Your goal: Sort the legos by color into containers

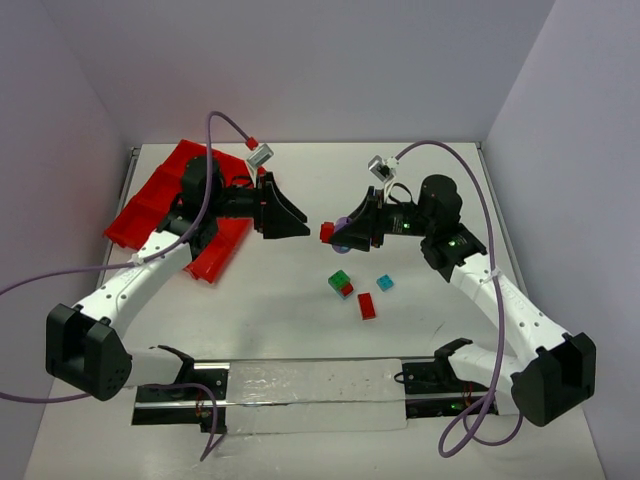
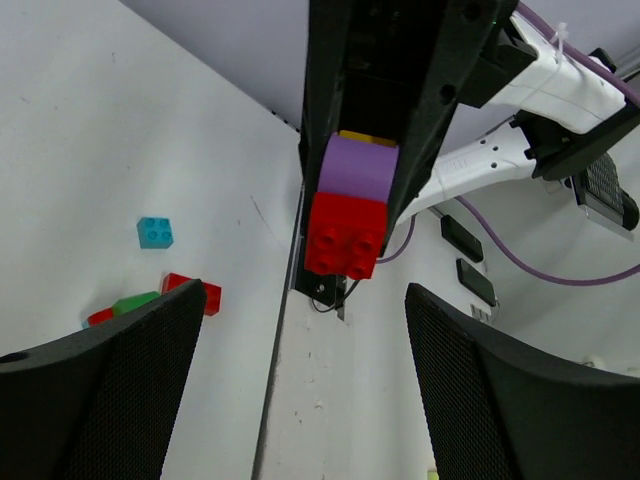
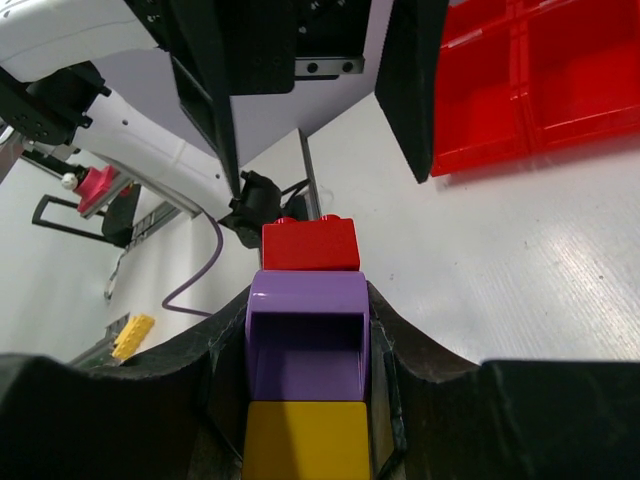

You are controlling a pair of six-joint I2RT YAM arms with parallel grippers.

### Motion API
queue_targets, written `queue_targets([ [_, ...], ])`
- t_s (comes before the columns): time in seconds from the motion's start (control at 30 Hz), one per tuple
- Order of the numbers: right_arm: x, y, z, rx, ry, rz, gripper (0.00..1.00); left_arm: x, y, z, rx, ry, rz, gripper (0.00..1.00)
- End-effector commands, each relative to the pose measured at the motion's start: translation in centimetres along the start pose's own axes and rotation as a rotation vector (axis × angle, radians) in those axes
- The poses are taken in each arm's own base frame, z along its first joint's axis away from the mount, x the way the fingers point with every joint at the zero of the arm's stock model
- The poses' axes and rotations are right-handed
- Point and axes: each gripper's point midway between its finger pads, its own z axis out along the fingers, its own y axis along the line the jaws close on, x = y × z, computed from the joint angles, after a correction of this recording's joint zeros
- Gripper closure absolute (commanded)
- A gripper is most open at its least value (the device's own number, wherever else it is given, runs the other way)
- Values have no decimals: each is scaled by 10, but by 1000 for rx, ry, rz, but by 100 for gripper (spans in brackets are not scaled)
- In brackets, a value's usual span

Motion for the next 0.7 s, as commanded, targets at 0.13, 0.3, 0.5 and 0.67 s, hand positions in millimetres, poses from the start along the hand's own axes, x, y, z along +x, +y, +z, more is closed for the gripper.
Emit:
queue_targets([
  [0.13, -16, 15, 6, -58, -24, -63, 100, -17, -35, 15, 64, 19, 140, 12],
  [0.3, -16, 18, 10, -69, -20, -59, 100, -13, -25, 27, 54, 42, 99, 11],
  [0.5, -16, 23, 11, -74, -17, -69, 100, -11, -20, 33, 41, 47, 90, 12],
  [0.67, -17, 24, 12, -77, -17, -71, 100, -11, -25, 33, 59, 51, 95, 19],
])
